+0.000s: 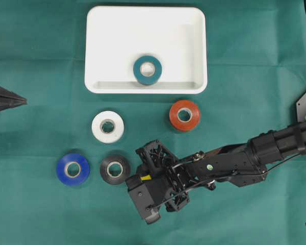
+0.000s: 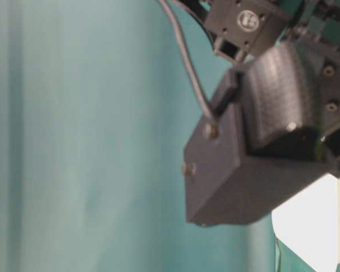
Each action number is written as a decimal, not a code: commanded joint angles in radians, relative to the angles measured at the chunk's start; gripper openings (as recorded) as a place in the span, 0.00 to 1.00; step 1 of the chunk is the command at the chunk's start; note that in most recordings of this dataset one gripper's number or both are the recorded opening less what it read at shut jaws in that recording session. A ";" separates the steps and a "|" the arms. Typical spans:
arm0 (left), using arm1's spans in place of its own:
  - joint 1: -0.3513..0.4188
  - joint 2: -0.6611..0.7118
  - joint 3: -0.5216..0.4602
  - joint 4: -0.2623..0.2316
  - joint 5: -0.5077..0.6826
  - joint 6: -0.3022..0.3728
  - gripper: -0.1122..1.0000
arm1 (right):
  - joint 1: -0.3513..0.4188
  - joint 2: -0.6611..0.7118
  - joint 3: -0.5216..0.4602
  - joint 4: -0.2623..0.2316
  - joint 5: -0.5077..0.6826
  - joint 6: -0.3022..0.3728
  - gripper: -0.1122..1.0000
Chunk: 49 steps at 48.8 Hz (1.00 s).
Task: Put the tape into the white case with the right arm.
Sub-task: 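Move the right gripper down to the yellow tape roll and grasp it, then carry the yellow roll into the white tray above the teal roll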
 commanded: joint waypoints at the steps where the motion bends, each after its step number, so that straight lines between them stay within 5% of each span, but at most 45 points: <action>1: 0.002 0.006 -0.011 0.000 -0.005 -0.002 0.10 | -0.002 -0.063 -0.014 -0.003 -0.009 0.002 0.10; 35: 0.002 0.006 -0.011 0.000 -0.005 -0.002 0.10 | -0.025 -0.173 -0.005 -0.003 0.000 0.003 0.10; 49: 0.002 0.006 -0.011 0.000 -0.005 -0.002 0.10 | -0.152 -0.173 -0.003 -0.008 0.002 0.002 0.10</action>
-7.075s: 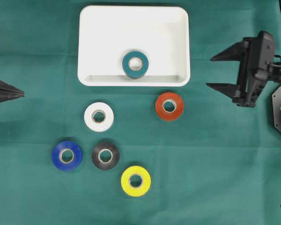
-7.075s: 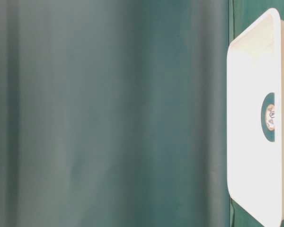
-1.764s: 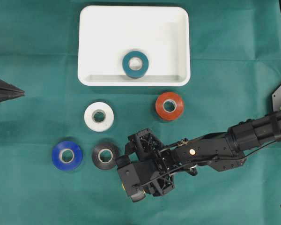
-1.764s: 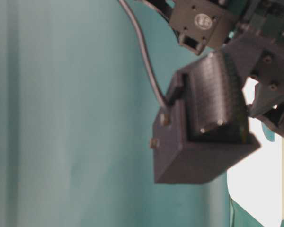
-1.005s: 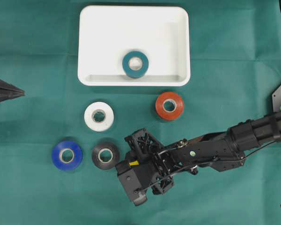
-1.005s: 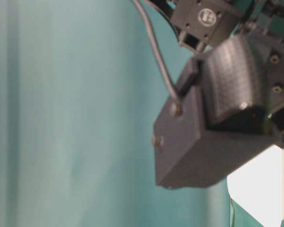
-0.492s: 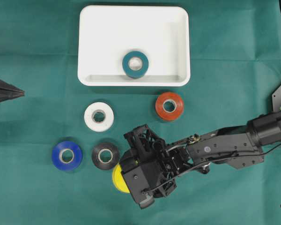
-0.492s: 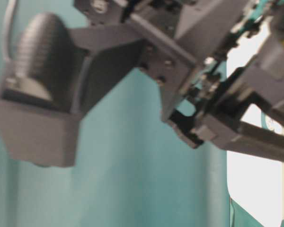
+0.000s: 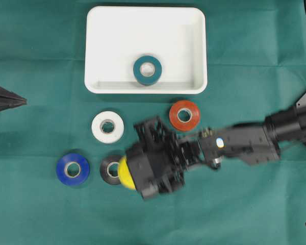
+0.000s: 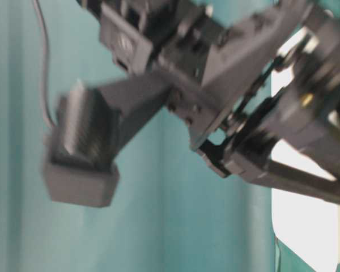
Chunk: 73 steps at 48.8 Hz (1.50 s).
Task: Put the tape into the white case with the right arm.
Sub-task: 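Carry the yellow roll into the white tray above the teal roll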
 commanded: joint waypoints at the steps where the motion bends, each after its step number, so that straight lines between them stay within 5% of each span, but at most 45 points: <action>1: 0.003 0.008 -0.011 0.000 -0.005 0.000 0.10 | -0.052 -0.035 -0.011 -0.006 -0.003 0.002 0.10; 21: 0.003 0.006 -0.011 -0.002 -0.005 0.000 0.10 | -0.331 -0.046 -0.011 -0.014 -0.009 -0.002 0.10; 38: 0.003 0.008 -0.011 -0.002 -0.005 0.000 0.10 | -0.505 -0.048 -0.006 -0.097 -0.014 -0.002 0.10; 54: 0.003 0.008 -0.009 -0.002 -0.005 0.000 0.10 | -0.612 -0.043 0.018 -0.106 -0.029 0.000 0.10; 73: 0.003 0.008 -0.009 0.000 -0.005 0.000 0.10 | -0.629 -0.023 0.046 -0.109 -0.103 -0.002 0.11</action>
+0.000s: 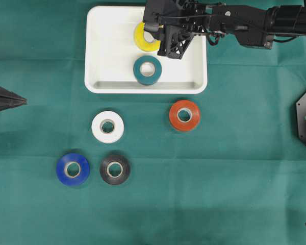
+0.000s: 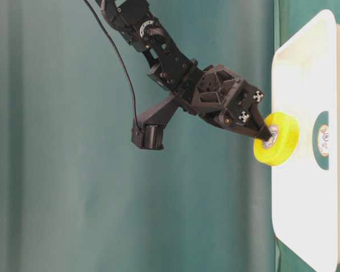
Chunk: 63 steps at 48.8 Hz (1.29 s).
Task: Put the tape into the white case with the right arm.
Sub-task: 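Carry the yellow roll into the white tray above the teal roll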
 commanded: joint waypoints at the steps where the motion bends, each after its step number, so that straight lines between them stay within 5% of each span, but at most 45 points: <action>1: 0.002 0.008 -0.012 0.000 -0.006 0.000 0.10 | -0.005 -0.021 -0.008 -0.005 -0.015 0.000 0.11; 7: 0.002 0.008 -0.012 0.000 -0.006 0.000 0.10 | -0.005 -0.021 -0.008 -0.005 -0.018 0.000 0.27; 16: 0.002 0.006 -0.012 0.000 -0.006 0.000 0.10 | -0.005 -0.021 0.000 -0.005 -0.021 0.000 0.73; 32: 0.002 0.008 -0.012 0.000 -0.006 0.000 0.10 | -0.005 -0.077 0.092 -0.005 -0.023 0.002 0.70; 63: 0.002 0.008 -0.012 -0.002 -0.005 0.000 0.10 | -0.005 -0.468 0.581 0.003 -0.270 0.028 0.70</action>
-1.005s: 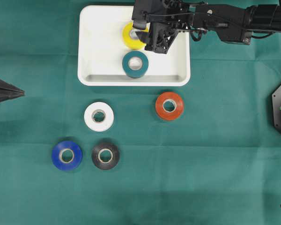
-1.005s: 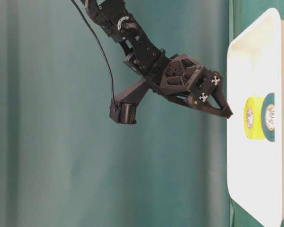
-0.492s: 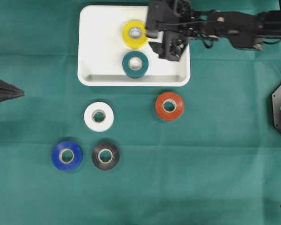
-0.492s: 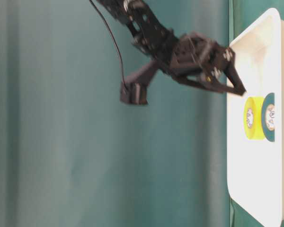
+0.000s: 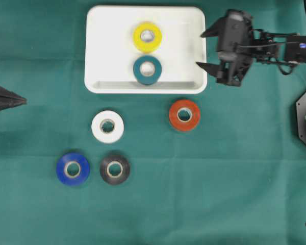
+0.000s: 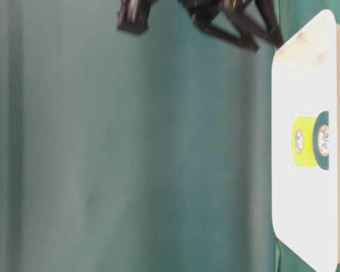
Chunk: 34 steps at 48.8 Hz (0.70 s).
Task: Put the tape into the white case with the right arm.
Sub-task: 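Carry the yellow roll into the white tray above the teal roll, then open the right gripper and retract it to the right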
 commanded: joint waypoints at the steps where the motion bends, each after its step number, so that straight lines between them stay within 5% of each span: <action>1: 0.002 0.006 -0.012 -0.002 -0.003 0.000 0.10 | 0.000 -0.049 0.031 0.002 -0.025 0.003 0.70; 34: 0.002 0.008 -0.012 -0.002 -0.003 0.000 0.10 | 0.000 -0.264 0.229 0.003 -0.072 0.020 0.70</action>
